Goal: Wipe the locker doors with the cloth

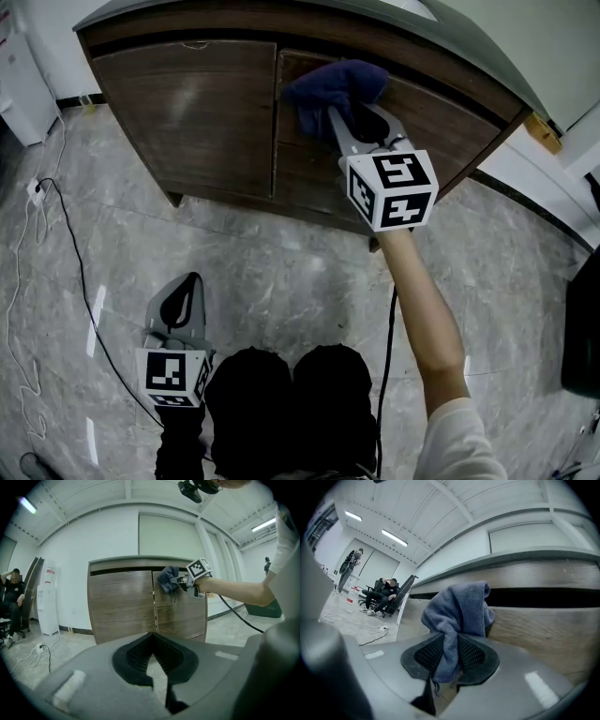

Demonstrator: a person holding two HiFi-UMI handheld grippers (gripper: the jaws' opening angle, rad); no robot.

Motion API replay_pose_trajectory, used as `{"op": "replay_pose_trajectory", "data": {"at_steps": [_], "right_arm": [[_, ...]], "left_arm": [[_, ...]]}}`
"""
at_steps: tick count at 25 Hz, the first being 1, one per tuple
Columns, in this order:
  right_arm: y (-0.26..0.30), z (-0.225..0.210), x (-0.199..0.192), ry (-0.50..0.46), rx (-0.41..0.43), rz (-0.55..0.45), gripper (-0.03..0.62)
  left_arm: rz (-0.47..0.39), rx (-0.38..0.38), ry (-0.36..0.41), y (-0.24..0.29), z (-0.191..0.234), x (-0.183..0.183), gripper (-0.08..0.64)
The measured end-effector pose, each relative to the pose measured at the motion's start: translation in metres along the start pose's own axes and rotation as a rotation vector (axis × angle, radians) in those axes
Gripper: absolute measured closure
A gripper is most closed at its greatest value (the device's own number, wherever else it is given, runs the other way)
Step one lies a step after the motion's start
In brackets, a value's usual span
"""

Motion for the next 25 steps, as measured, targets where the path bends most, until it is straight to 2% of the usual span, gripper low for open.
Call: {"op": "replay_pose_trajectory", "data": {"at_steps": [5,10,19,25], "right_arm": [[0.006,0.003,0.018,-0.004,-0.012,-0.037,0.500],[0.007,0.007,0.005,0.013,-0.022,-0.066,0.500],[0.014,0.025,-0.053,0.004,-0.007,-0.013,0.500],[0.022,0.045,-0.117,0.000,0.028,0.102,0.500]], "left_arm": [[-0.002,0.002,-0.002,-0.001,0.001,0.000,0.560],[0.004,0.002,-0.003,-0.002,0.003,-0.004,0.560],[0.013,0.014,-0.003,-0.003,0.008,-0.008,0.560],[0.018,0.017,-0.002,-0.001,0.011,-0.009,0.560]]}}
Point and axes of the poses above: the fingertips, and each gripper's own axes: y forward along the fingers, z to its left, x out of its top, the point moved 1 cm from there along -y, backward along the fingers, and after that the axes turned 3 degrees about y, right-handed, at the moved point
